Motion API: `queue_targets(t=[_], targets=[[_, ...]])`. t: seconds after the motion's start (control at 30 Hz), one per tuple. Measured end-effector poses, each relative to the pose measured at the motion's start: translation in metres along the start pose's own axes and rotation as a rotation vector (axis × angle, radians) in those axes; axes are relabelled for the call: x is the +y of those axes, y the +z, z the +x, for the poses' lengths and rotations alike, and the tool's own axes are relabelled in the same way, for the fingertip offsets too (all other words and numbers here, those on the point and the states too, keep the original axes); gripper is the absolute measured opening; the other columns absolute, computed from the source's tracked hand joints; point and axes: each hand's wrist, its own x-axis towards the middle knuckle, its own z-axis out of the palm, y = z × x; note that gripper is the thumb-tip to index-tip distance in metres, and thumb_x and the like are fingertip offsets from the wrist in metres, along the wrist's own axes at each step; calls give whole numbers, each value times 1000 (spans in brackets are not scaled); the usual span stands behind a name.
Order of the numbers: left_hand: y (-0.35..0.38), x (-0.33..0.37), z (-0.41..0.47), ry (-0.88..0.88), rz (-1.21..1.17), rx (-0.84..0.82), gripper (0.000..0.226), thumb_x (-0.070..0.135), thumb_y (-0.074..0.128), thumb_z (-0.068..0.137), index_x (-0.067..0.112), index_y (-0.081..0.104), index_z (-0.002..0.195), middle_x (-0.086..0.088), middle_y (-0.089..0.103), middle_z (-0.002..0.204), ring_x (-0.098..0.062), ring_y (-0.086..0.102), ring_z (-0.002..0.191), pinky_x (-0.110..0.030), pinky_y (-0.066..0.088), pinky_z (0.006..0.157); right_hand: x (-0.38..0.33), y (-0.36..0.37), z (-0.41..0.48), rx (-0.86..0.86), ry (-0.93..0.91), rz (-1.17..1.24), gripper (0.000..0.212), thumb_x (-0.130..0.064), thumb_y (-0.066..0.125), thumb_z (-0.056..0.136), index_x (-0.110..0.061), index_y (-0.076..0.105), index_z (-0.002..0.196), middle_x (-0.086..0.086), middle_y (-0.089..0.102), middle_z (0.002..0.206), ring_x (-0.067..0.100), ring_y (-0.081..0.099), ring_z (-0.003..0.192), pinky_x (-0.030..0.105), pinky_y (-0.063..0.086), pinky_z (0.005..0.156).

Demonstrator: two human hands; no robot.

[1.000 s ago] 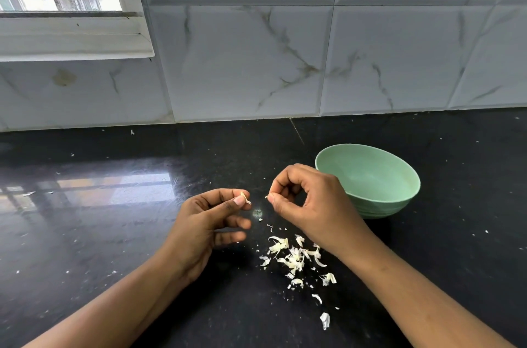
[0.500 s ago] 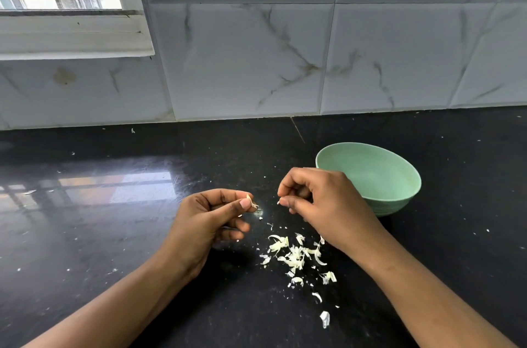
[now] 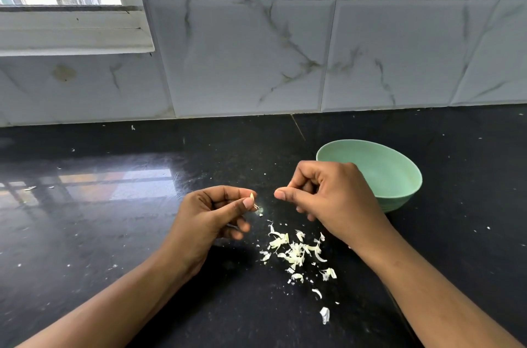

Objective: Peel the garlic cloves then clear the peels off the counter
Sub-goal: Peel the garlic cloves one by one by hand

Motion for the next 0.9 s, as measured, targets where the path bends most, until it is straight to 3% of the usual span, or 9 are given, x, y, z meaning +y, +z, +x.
queue_targets(t=[0.03,0.1,0.17,0.23,0.33,0.53,0.9], targets=[[0,0,0,2,-1,-3,23,14,70,65,3,70,85,-9,70,71,-11,57,45,-18,46,41,1,2,0,-4,-5,2,18,-29,77,77,-21,65,67,-4,65,55,7,61,48,29,52,57],[0,0,-1,7,5,-11,23,14,70,65,3,71,85,-9,71,71,-11,57,45,-18,46,41,0,7,-1,-82,-25,22,9,-18,71,83,-26,72,87,-9,70,73,3,65,61,28,55,68],[0,-1,-1,4,10,-16,20,15,70,65,6,73,83,-10,71,72,-11,57,46,-18,46,42,2,16,-2,-138,-67,22,33,-10,65,86,-29,69,112,-11,69,91,2,66,72,21,53,74],[-1,-2,0,-7,8,-25,17,17,71,64,9,76,79,-10,71,73,-11,57,47,-19,47,42,1,22,-3,-148,-119,21,36,-15,62,86,-31,66,118,-11,68,93,-1,64,76,19,51,74],[-1,-3,1,-31,-29,-44,16,17,71,64,11,78,78,-9,71,74,-10,57,47,-17,46,42,1,28,-4,-137,-162,18,34,-29,60,83,-31,68,116,-11,69,91,2,64,83,26,52,74],[-3,-2,1,-31,2,-51,25,25,73,61,11,77,82,-12,72,79,-9,52,46,-18,33,38,2,30,-3,-52,-235,48,28,-29,65,81,-26,72,108,-10,72,89,4,67,81,32,55,69],[-1,-1,-1,5,-16,-45,19,16,71,65,7,76,80,-10,68,69,-8,50,43,-16,33,34,-1,30,-4,56,-309,7,19,-38,62,80,-22,71,84,-7,70,74,7,66,67,35,53,56]])
